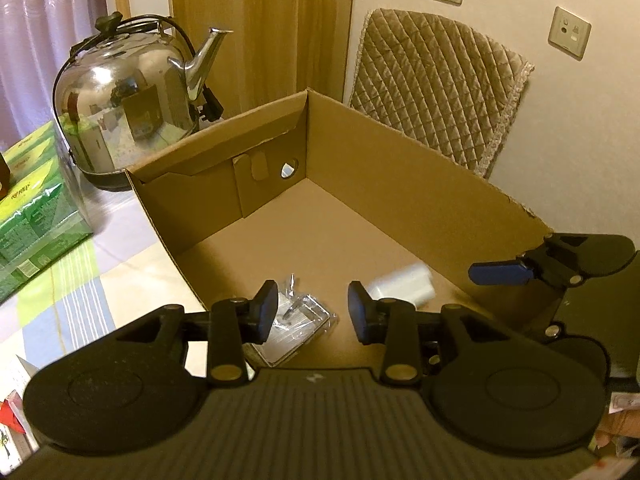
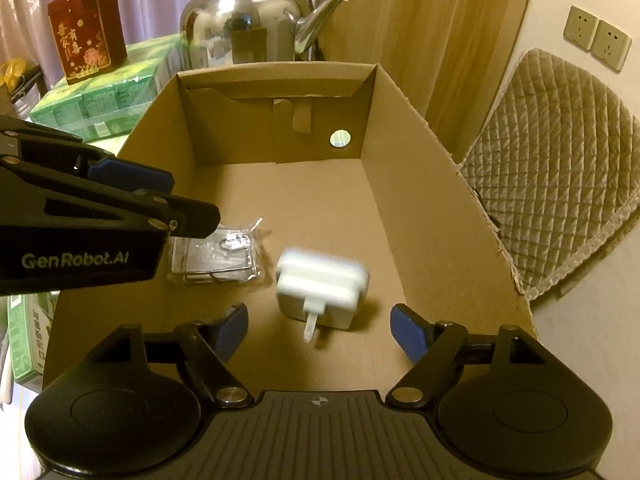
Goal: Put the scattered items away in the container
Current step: 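Open the left tool to drop the clear bag while the right tool releases the night light, then withdraw both tools from the box back over the table items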
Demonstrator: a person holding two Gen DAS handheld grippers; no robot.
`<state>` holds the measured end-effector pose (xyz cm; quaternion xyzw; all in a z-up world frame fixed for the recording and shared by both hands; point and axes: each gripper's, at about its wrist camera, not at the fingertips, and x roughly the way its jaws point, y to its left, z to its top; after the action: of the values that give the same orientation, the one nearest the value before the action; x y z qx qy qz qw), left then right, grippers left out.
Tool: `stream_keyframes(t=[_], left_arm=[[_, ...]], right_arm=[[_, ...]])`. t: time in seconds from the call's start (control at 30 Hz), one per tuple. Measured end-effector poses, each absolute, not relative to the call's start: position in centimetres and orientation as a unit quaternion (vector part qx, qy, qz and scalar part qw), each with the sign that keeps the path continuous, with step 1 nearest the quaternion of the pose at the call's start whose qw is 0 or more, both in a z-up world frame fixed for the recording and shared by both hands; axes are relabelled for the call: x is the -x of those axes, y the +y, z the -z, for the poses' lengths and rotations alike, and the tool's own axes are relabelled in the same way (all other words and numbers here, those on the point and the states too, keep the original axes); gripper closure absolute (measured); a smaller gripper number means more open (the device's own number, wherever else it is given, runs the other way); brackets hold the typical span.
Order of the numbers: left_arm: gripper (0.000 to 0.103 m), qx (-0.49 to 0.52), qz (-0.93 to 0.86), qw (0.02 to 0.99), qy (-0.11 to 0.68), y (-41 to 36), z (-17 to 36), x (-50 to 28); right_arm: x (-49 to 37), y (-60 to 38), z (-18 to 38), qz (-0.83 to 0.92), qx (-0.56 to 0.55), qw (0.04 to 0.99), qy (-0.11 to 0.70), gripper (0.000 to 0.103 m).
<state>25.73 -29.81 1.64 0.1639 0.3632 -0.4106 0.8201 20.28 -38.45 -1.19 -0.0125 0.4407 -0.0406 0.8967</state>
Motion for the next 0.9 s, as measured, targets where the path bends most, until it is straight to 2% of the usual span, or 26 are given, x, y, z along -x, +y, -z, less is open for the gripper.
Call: stream_keyframes(t=[0.43, 0.9], left_arm=[[0.065, -0.152, 0.404, 0.833, 0.346, -28.2, -3.1, -25.1], [0.060, -0.121, 0.387, 0.852, 0.331, -24.6, -5.4, -25.1]], right_arm=[[-19.6, -38.1, 0.6, 0.035, 0.005, 0.901, 0.433, 0.023], [-18.8, -36.7, -1.9, 0.025, -0.010, 0.920, 0.390, 0.022]])
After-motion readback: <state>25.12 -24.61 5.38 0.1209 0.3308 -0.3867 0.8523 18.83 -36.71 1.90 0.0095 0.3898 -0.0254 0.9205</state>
